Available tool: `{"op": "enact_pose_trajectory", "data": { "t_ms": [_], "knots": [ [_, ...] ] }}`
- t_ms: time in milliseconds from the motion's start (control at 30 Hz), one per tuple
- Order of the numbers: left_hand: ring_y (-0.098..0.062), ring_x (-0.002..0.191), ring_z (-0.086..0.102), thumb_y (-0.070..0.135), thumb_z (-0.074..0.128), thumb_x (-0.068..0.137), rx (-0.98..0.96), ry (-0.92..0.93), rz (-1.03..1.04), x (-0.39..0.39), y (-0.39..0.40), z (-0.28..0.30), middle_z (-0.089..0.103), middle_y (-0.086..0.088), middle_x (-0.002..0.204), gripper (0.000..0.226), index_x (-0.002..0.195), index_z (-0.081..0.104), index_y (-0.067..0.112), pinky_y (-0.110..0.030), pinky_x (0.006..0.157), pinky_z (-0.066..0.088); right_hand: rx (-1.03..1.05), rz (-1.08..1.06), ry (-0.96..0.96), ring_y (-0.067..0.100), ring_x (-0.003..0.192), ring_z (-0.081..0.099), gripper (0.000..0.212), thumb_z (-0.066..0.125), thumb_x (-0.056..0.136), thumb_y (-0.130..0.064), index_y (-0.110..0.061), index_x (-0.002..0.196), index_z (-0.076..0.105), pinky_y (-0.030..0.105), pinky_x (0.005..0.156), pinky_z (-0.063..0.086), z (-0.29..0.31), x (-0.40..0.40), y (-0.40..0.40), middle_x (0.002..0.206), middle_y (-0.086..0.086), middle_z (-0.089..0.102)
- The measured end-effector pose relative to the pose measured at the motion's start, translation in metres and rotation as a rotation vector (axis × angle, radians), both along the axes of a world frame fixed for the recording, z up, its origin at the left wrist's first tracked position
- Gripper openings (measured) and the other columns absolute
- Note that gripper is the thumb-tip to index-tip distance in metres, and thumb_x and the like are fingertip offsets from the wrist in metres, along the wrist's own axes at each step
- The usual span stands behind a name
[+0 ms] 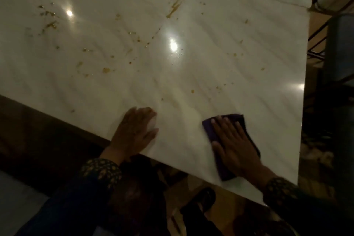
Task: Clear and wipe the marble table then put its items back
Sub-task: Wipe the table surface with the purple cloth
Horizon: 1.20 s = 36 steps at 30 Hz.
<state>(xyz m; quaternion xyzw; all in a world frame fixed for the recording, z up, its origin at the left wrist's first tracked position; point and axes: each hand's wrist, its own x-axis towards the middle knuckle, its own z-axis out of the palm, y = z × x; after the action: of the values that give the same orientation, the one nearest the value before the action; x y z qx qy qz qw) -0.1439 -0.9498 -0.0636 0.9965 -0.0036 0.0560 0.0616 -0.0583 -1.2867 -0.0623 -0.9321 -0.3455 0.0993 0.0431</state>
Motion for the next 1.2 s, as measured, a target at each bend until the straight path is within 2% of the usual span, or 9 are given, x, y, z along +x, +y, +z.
{"op": "enact_pose_trajectory", "data": {
  "t_ms": [100,233,333,433,567,700,833,1000,1200],
  "knots": [
    [-0.036,0.117,0.048,0.042,0.044,0.093,-0.091,-0.038,0.246,-0.005,0.02,-0.003,0.051,-0.015,0.128,0.051,0.128,0.051,0.006,-0.046,0.105,0.035,-0.013,-0.279,-0.039,0.024,0.149,0.012,0.065,0.016,0.099,-0.05,-0.018,0.155,0.01,0.043,0.12,0.004,-0.002,0.045,0.01,0.161,0.006,0.012],
    [-0.035,0.12,0.046,0.041,0.047,0.092,-0.141,-0.003,0.22,-0.005,0.019,-0.003,0.048,-0.013,0.131,0.049,0.128,0.05,0.008,-0.046,0.105,0.036,-0.004,-0.633,-0.043,0.039,0.146,0.011,0.071,0.015,0.098,-0.047,-0.002,0.153,0.011,0.055,0.119,0.004,-0.007,0.064,0.085,0.158,0.024,0.013],
    [-0.034,0.123,0.046,0.043,0.045,0.092,-0.171,-0.002,0.225,-0.006,0.021,-0.003,0.049,-0.012,0.132,0.052,0.13,0.05,0.008,-0.048,0.108,0.033,0.039,-0.485,-0.028,0.044,0.144,0.015,0.073,0.014,0.097,-0.048,0.003,0.151,0.017,0.057,0.118,0.006,-0.003,0.049,0.155,0.155,0.028,0.018],
    [-0.028,0.128,0.042,0.044,0.043,0.091,-0.197,0.023,0.22,-0.004,0.025,0.0,0.047,-0.009,0.135,0.054,0.133,0.044,0.011,-0.049,0.116,0.022,0.055,-0.256,0.022,0.033,0.149,0.0,0.075,0.008,0.096,-0.054,-0.007,0.154,0.007,0.047,0.119,-0.006,-0.001,0.02,0.2,0.161,0.016,0.002],
    [-0.022,0.137,0.035,0.045,0.043,0.089,-0.22,0.016,0.287,-0.007,0.025,0.0,0.041,-0.006,0.145,0.058,0.136,0.042,0.011,-0.045,0.121,0.006,0.064,-0.113,0.045,0.026,0.148,0.015,0.07,0.003,0.098,-0.058,-0.017,0.154,0.018,0.042,0.119,0.003,0.002,0.012,0.15,0.16,0.006,0.017],
    [-0.026,0.138,0.036,0.043,0.044,0.089,-0.244,0.0,0.316,-0.005,0.023,-0.001,0.041,-0.008,0.146,0.058,0.136,0.044,0.009,-0.047,0.119,0.014,-0.011,-0.474,-0.022,0.03,0.147,0.017,0.071,0.007,0.097,-0.055,-0.014,0.154,0.019,0.049,0.118,0.009,0.0,0.05,0.052,0.16,0.011,0.018],
    [-0.028,0.14,0.033,0.039,0.045,0.09,-0.21,0.011,0.301,-0.004,0.024,-0.004,0.039,-0.01,0.148,0.057,0.135,0.046,0.006,-0.049,0.118,0.018,-0.078,-0.726,-0.004,0.035,0.148,0.003,0.074,0.007,0.096,-0.054,-0.008,0.154,0.003,0.053,0.119,0.001,0.003,0.059,0.067,0.161,0.018,0.003],
    [-0.029,0.138,0.034,0.04,0.045,0.09,-0.193,0.018,0.295,-0.003,0.022,-0.005,0.042,-0.012,0.145,0.056,0.133,0.048,0.005,-0.051,0.117,0.02,-0.004,-0.429,-0.015,0.046,0.144,0.014,0.078,0.011,0.094,-0.053,0.0,0.151,0.016,0.055,0.117,0.004,0.0,0.041,0.172,0.155,0.028,0.017],
    [-0.033,0.099,0.053,0.038,0.043,0.089,-0.137,-0.031,0.208,0.013,0.05,0.005,0.055,-0.011,0.11,0.034,0.106,0.054,0.01,-0.045,0.091,0.039,0.025,-0.117,0.021,0.024,0.149,-0.004,0.068,0.003,0.095,-0.055,-0.021,0.155,0.0,0.043,0.119,-0.009,0.0,0.016,0.199,0.162,0.004,-0.003]
  ]
}}
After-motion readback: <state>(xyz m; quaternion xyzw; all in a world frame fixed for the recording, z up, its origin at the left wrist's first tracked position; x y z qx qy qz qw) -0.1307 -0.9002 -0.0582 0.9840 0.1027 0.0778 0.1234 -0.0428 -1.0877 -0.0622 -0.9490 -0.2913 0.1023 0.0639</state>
